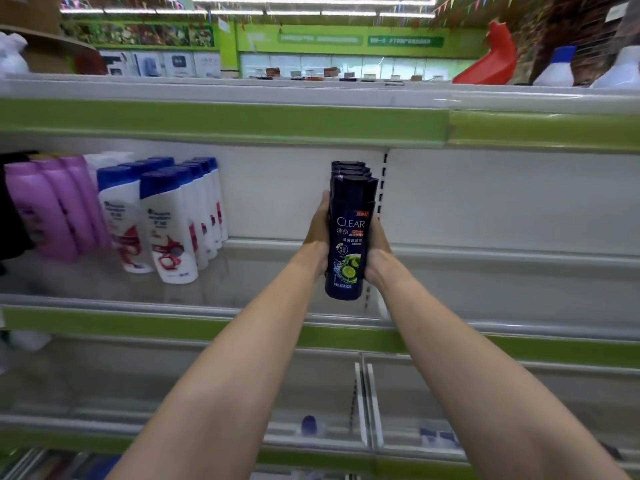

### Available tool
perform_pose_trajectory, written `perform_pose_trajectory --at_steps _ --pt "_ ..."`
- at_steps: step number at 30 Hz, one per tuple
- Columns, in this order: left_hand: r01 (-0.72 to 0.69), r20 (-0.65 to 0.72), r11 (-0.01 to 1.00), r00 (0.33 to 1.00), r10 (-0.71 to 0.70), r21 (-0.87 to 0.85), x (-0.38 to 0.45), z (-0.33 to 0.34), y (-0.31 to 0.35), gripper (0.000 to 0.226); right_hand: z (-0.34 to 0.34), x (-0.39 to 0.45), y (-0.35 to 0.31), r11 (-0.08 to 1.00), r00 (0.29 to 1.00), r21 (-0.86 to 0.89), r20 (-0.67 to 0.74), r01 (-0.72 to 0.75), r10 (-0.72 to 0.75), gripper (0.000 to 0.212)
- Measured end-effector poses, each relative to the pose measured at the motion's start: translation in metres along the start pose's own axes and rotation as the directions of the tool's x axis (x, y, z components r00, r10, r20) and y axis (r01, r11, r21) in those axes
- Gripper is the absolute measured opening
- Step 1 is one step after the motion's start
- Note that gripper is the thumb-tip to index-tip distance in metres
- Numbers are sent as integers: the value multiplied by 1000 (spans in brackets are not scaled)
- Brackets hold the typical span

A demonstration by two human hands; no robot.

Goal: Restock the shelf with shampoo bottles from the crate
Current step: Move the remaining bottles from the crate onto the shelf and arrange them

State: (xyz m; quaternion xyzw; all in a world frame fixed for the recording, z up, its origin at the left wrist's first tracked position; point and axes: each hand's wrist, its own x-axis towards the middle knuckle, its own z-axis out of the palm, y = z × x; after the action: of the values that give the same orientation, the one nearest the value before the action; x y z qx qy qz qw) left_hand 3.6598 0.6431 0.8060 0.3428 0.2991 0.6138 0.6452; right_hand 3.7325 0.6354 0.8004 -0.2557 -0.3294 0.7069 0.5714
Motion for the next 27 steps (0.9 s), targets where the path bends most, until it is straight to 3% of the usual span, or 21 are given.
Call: perform_pose_trajectory --at_steps 3,9,17,23,25,27 --pt "-28 -35 1000 999 28 -5 -3 -32 21 69 26 9 23 999 998 -22 55 -41 42 59" --pt "-75 -39 992 996 79 105 -11 -81 57 59 71 27 64 985 987 -167 159 39 -12 42" --pt "-146 -27 979 988 151 144 -15 -117 84 47 102 48 93 975 978 -212 208 65 -20 46" --pt "-113 -179 988 975 131 107 -25 -117 88 53 98 52 93 950 975 -293 217 106 -42 46" --pt "-57 -259 984 961 100 169 -38 -115 87 62 93 51 91 917 978 -382 203 115 -38 45" --pt "-88 -257 965 954 153 247 -56 -113 85 61 88 49 88 878 983 -464 182 117 -35 39"
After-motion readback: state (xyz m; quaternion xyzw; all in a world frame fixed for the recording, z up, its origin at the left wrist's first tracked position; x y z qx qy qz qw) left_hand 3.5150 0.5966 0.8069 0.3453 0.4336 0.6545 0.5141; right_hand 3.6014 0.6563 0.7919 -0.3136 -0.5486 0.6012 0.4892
